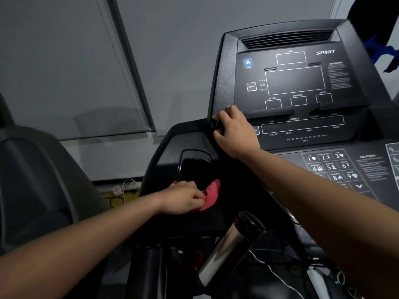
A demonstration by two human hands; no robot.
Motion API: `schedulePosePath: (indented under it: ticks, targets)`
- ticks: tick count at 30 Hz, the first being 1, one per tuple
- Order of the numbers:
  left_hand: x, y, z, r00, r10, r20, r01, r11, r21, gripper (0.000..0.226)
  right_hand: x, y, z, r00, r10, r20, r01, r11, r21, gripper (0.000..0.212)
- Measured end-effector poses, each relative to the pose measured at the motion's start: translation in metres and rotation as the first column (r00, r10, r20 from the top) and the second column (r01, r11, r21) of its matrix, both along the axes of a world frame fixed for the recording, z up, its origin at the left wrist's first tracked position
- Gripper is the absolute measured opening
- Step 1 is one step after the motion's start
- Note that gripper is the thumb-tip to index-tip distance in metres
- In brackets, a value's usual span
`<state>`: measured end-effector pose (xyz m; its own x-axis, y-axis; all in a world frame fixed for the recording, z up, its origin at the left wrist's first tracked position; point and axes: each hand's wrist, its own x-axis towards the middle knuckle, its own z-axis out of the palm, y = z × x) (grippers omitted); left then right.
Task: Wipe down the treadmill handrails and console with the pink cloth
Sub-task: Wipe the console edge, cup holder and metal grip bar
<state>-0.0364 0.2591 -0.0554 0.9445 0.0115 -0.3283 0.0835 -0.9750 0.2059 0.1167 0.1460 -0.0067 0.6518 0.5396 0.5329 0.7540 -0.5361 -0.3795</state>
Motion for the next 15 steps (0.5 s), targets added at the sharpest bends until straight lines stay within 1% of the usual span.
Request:
schedulePosePath:
  ticks: [2, 4, 5, 7, 8, 9, 10, 11, 12, 14, 15]
  targets:
    - [-0.005, -0.008, -0.007, 0.997, 0.046, 0.059, -0.041, 0.995, -0.094, 0.027, -0.001, 0.001, 0.000, 1.000, -0.004, 0.004, 0.004, 1.000, -0.009, 0.033]
    - [-0.003, -0.015, -0.014, 0.993, 0.027, 0.111, -0.019, 0.997, -0.073, 0.028, -0.001, 0.001, 0.000, 1.000, -0.008, 0.009, 0.008, 1.000, -0.013, 0.033]
    - [0.000, -0.018, -0.017, 0.992, 0.013, 0.127, -0.010, 1.000, -0.027, 0.029, -0.001, 0.001, 0.000, 1.000, -0.009, 0.014, 0.009, 1.000, -0.014, 0.033]
    - [0.010, -0.024, -0.025, 0.994, 0.019, 0.112, -0.022, 1.000, 0.022, 0.031, -0.002, 0.001, 0.000, 1.000, -0.008, 0.018, 0.008, 1.000, -0.011, 0.033]
    - [0.019, -0.026, -0.030, 0.994, 0.076, 0.076, -0.077, 0.997, 0.012, 0.032, -0.002, 0.001, 0.000, 1.000, -0.008, 0.018, 0.008, 1.000, -0.010, 0.032]
    - [0.027, -0.029, -0.034, 0.985, 0.174, 0.016, -0.173, 0.984, -0.029, 0.032, -0.003, 0.001, 0.000, 1.000, -0.008, 0.016, 0.008, 1.000, -0.012, 0.032]
    - [0.034, -0.031, -0.035, 0.964, 0.256, -0.073, -0.259, 0.965, -0.036, 0.032, -0.003, 0.001, 0.000, 1.000, -0.008, 0.017, 0.008, 1.000, -0.013, 0.032]
    - [0.040, -0.031, -0.039, 0.963, 0.242, -0.121, -0.243, 0.970, 0.010, 0.032, -0.003, 0.001, -0.001, 1.000, -0.007, 0.018, 0.008, 1.000, -0.014, 0.033]
    - [0.045, -0.031, -0.039, 0.945, 0.277, -0.173, -0.271, 0.961, 0.055, 0.033, -0.003, 0.001, -0.001, 1.000, -0.007, 0.019, 0.007, 1.000, -0.013, 0.033]
    - [0.055, -0.033, -0.044, 0.936, 0.253, -0.244, -0.207, 0.958, 0.199, 0.035, -0.003, 0.002, 0.000, 1.000, -0.008, 0.018, 0.009, 1.000, -0.016, 0.033]
    - [0.056, -0.035, -0.044, 0.934, 0.243, -0.263, -0.178, 0.953, 0.247, 0.035, -0.003, 0.002, 0.000, 1.000, -0.008, 0.015, 0.008, 1.000, -0.019, 0.033]
